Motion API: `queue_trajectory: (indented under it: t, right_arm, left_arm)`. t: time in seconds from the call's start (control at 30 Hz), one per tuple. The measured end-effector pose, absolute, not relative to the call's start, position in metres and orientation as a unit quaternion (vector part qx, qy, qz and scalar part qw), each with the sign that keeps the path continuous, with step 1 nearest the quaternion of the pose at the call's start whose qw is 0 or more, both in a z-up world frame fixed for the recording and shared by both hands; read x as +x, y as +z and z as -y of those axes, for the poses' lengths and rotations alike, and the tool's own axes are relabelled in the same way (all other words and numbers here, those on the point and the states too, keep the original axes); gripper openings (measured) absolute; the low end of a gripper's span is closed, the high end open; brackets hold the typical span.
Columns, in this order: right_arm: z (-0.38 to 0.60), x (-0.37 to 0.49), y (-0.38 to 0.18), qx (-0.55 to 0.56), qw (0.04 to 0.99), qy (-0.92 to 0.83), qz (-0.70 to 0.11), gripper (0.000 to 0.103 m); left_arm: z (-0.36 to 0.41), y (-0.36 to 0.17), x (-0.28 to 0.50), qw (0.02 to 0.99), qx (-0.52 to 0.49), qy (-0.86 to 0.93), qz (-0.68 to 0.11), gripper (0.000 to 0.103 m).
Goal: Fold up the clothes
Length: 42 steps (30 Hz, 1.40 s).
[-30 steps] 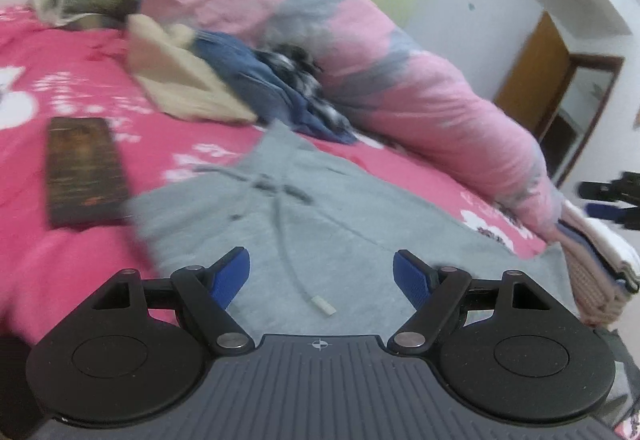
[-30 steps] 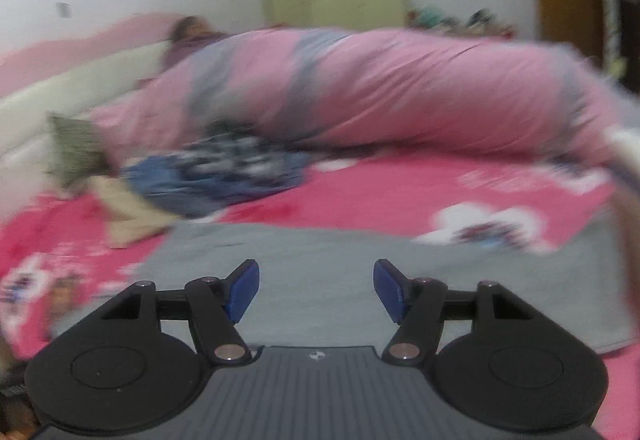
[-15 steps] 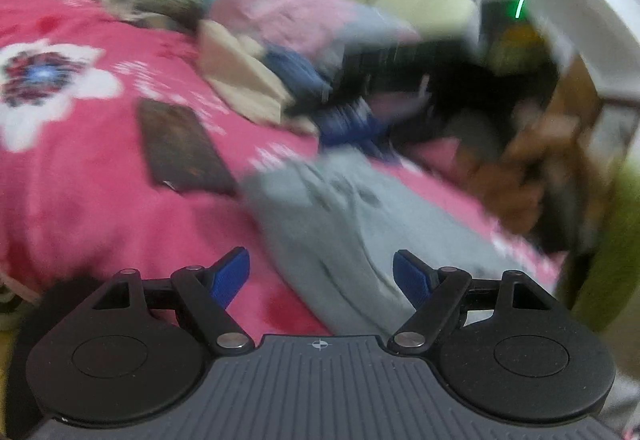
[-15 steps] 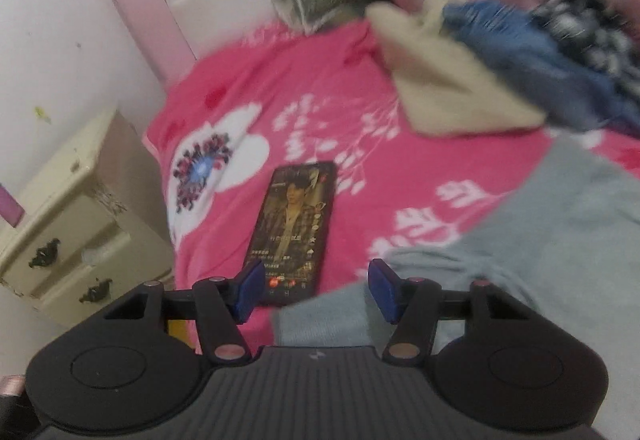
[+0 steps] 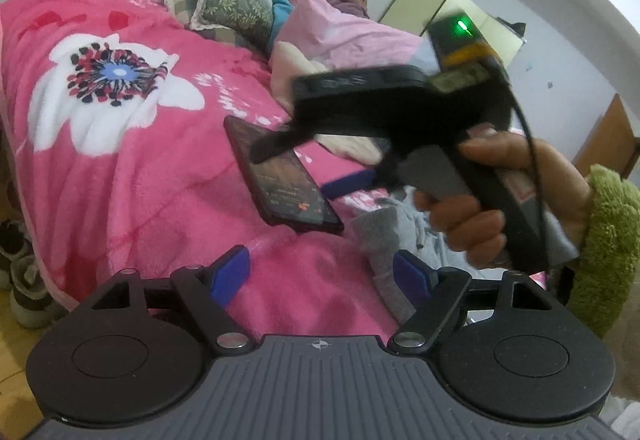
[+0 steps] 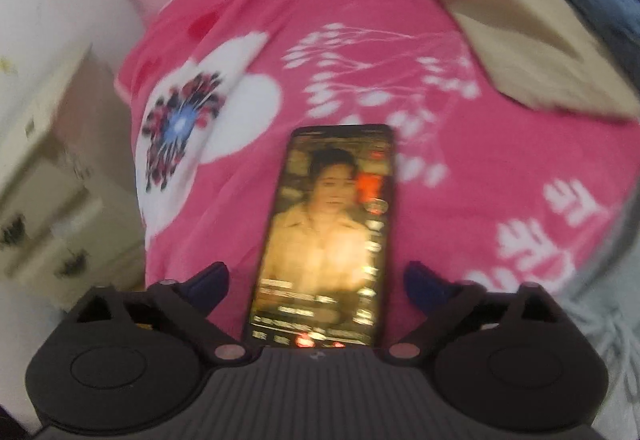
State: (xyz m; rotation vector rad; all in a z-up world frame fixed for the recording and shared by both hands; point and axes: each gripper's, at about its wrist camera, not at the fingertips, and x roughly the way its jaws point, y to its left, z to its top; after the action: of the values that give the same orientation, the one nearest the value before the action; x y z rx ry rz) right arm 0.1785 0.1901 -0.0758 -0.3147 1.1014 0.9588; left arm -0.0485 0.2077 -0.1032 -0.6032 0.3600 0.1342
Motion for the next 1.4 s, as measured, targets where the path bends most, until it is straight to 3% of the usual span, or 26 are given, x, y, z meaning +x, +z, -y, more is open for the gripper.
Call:
queue_trajectory:
  t: [0.1,0.2,0.27,0.63,0.97,1.17,1.4]
  right_arm:
    - [-0.209,0.162,-0.081,-0.202,0.745,0.417,-0.480,0.101]
    - [-0.216,0.158,-0.084,-0.224,0.758,0.400,-0.465,0.094]
    - [-0.215,0.161,-0.083,-0.221,0.767,0.390,-0.459,0.083]
    - [-0.231,0.176,-0.084,-0.187,0.784,0.390,-0.445,0.082]
    - [-0.319,0.250,-0.094,-0.139,0.805,0.399,-0.418,0.082]
    - [-0.212,0.246,-0.050,-0.079,0.795,0.414,-0.436,0.086]
    - [0.030,0.210,0.056,-0.045,0.871,0.344,-0.348,0.093]
  left_arm:
    - [-0.207,-0.104,-0.050,0.936,-0.297,0.065,-0.176,0.080]
    - [-0.208,-0.105,-0.050,0.936,-0.299,0.064,-0.176,0.080]
    - [-0.208,-0.105,-0.051,0.935,-0.301,0.063,-0.175,0.080]
    - [-0.212,-0.108,-0.053,0.932,-0.316,0.057,-0.171,0.080]
    - [-0.211,-0.106,-0.052,0.933,-0.310,0.062,-0.175,0.080]
    - [-0.212,-0.104,-0.056,0.933,-0.314,0.041,-0.172,0.083]
    - [-0.203,-0.085,-0.055,0.942,-0.296,-0.023,-0.160,0.089]
